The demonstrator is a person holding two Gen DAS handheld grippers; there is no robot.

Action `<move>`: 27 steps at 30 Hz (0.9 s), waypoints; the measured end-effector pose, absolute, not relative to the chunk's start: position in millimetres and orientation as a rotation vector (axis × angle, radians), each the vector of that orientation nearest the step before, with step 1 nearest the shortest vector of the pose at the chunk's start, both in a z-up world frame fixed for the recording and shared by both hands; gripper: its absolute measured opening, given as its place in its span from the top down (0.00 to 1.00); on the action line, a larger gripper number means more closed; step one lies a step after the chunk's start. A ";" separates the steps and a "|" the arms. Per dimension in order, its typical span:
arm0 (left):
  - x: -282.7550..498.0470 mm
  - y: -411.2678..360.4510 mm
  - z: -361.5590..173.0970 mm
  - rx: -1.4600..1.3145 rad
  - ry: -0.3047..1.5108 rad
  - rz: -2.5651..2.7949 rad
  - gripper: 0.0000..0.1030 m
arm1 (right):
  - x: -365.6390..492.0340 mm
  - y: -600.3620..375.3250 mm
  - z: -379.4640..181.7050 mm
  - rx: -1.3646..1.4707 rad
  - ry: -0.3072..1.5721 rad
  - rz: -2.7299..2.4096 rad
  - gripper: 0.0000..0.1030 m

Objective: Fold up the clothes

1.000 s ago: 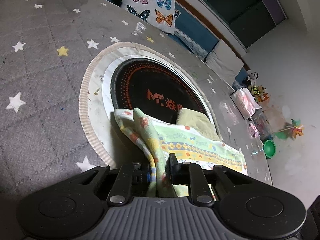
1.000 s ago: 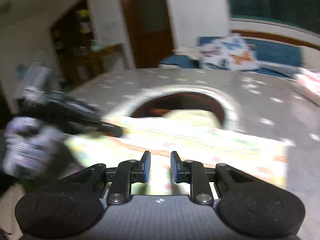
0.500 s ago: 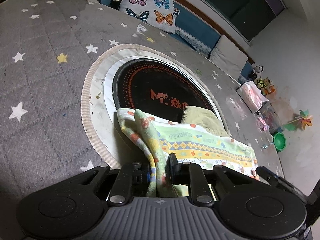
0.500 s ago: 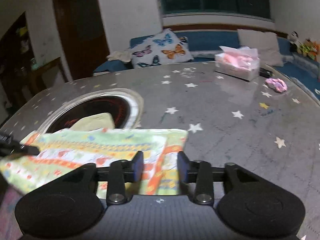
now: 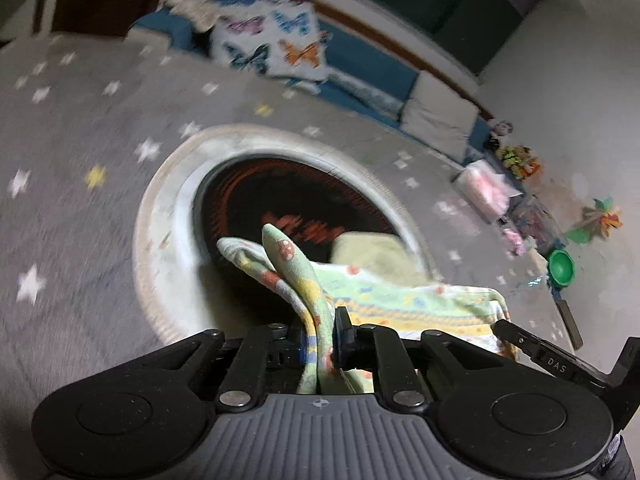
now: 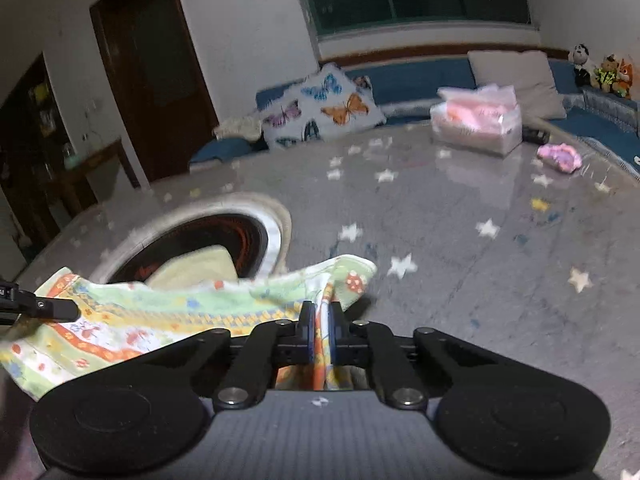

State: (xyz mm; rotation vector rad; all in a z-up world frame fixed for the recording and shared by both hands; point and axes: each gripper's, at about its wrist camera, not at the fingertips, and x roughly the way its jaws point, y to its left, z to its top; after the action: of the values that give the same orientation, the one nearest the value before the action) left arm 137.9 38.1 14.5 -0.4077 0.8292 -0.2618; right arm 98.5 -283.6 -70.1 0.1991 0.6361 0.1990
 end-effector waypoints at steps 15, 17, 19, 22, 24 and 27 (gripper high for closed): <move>201.7 -86.1 59.6 -0.235 0.725 -0.477 0.91 | 84.6 -358.6 -11.7 0.168 0.484 -0.007 0.96; 211.1 -104.2 55.7 -0.212 0.739 -0.497 0.91 | 88.2 -371.2 -12.5 0.165 0.484 -0.042 0.96; 219.5 -121.4 50.1 -0.191 0.751 -0.516 0.91 | 91.7 -383.9 -13.3 0.162 0.484 -0.076 0.96; 228.3 -142.6 39.6 -0.154 0.764 -0.531 0.90 | 100.0 -400.2 -23.7 0.165 0.516 -0.134 0.96; 234.5 -151.8 28.4 -0.108 0.783 -0.511 0.86 | 106.6 -410.1 -34.0 0.169 0.548 -0.174 0.96; 240.3 -153.8 13.6 -0.038 0.808 -0.446 0.62 | 115.5 -423.2 -48.8 0.177 0.597 -0.226 0.92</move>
State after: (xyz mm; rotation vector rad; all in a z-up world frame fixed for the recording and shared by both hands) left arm 240.3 -153.8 13.6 -0.0383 0.8079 -0.4464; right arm 115.5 -423.2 -48.8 0.1771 0.5975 -0.2255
